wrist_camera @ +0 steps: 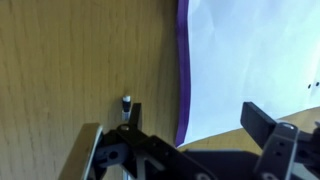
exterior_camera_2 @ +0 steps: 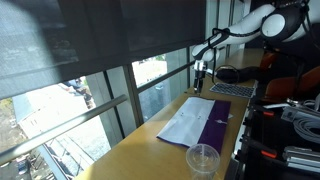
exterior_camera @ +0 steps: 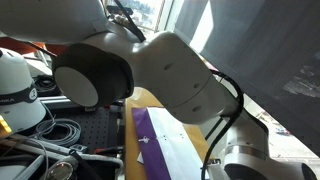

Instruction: Close the folder

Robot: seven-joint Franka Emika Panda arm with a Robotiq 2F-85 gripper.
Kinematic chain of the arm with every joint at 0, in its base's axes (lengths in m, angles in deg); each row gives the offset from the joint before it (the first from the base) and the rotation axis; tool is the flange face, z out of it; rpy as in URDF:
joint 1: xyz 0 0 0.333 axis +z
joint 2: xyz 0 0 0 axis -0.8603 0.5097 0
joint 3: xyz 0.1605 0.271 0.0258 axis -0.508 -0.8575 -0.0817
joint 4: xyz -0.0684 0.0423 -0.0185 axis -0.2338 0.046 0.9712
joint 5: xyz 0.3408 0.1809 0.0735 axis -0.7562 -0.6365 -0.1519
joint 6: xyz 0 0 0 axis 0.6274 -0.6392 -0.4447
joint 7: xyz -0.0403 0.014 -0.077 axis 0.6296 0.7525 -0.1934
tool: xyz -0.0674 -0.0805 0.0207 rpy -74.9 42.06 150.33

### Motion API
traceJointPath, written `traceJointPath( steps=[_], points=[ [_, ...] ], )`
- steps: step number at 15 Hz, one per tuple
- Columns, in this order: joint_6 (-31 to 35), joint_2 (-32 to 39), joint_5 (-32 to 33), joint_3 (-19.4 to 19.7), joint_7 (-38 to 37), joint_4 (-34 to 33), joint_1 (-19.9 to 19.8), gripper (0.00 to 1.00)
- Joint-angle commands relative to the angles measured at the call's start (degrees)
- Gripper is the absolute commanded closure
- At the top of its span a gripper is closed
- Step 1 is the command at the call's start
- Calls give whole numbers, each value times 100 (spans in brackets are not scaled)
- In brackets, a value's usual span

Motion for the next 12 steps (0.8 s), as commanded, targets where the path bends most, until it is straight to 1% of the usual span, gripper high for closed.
traceJointPath(
  steps=[1,12],
  points=[
    [-215,43,-200,-202,-30,-198,-56,0],
    [-247,261,-227,-363,-37,-234,-62,0]
  ],
)
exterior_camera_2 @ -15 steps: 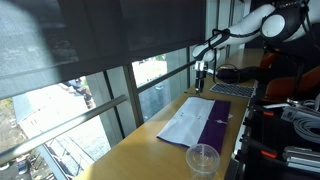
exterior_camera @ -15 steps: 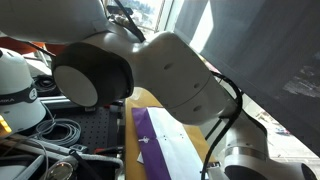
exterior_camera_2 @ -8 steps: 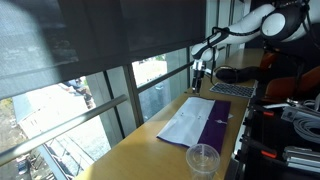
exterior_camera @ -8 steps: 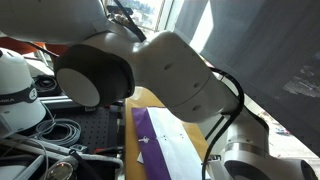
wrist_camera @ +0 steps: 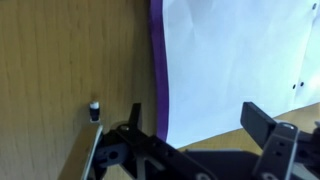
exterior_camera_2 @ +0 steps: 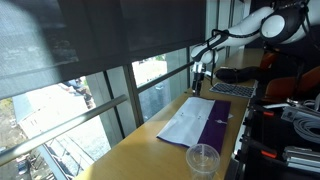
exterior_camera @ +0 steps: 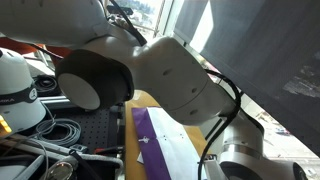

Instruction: Close the folder

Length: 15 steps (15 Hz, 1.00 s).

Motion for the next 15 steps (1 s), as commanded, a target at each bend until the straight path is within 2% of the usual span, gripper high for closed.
traceJointPath(
  steps=[1,3,5,13,15],
  points=[
    [-179,151,-181,-180,-36,-221,-64,0],
    [-184,163,-213,-232,-51,-222,-61,0],
    [-190,166,-274,-278,-63,-221,-60,28],
    [-256,144,-269,-344,-104,-295,-72,88],
    [-266,131,-272,-348,-114,-323,-79,100]
  ],
)
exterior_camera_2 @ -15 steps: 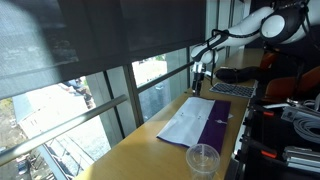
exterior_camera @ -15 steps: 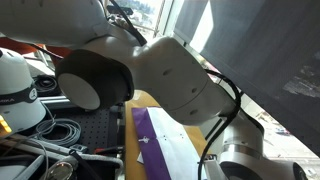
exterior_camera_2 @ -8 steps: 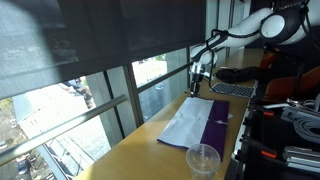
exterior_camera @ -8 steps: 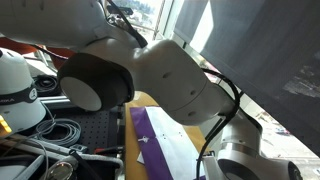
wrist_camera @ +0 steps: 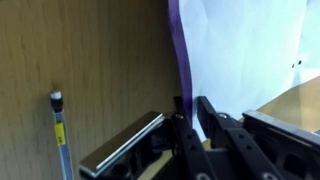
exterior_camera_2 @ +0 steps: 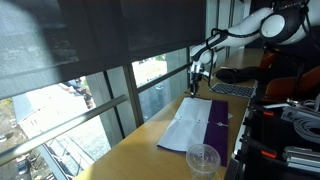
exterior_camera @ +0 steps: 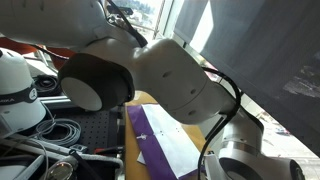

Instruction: Close the folder

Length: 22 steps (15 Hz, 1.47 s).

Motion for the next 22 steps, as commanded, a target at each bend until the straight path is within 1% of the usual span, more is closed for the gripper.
traceJointPath(
  steps=[1,6,8,11,15,17,19,22],
  points=[
    [-256,64,-132,-121,-47,-268,-84,100],
    [-312,-97,-75,-84,-69,-304,-58,100],
    [-470,-261,19,-2,-102,-352,-47,100],
    [-703,-621,261,280,-232,-271,-59,100],
    [-875,-1231,657,729,-71,-132,-106,100],
    [-861,-1476,874,894,38,-180,-108,100],
    [-711,-1687,1019,983,143,-128,-52,100],
    [-487,-1901,1215,1008,216,59,122,100]
  ],
)
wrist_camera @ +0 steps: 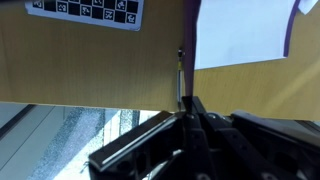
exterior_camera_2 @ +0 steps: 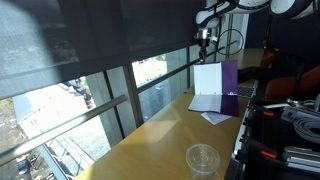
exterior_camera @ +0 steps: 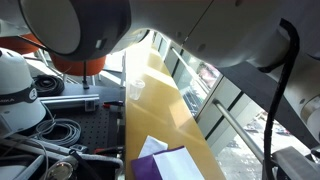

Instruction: Close the folder

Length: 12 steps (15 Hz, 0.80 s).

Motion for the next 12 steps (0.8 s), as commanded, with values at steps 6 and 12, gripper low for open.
traceJointPath(
  steps=[6,12],
  points=[
    [949,-578,361,9,-138,1317,1016,100],
    [1517,-747,300,-5,-650,2222,1928,100]
  ],
)
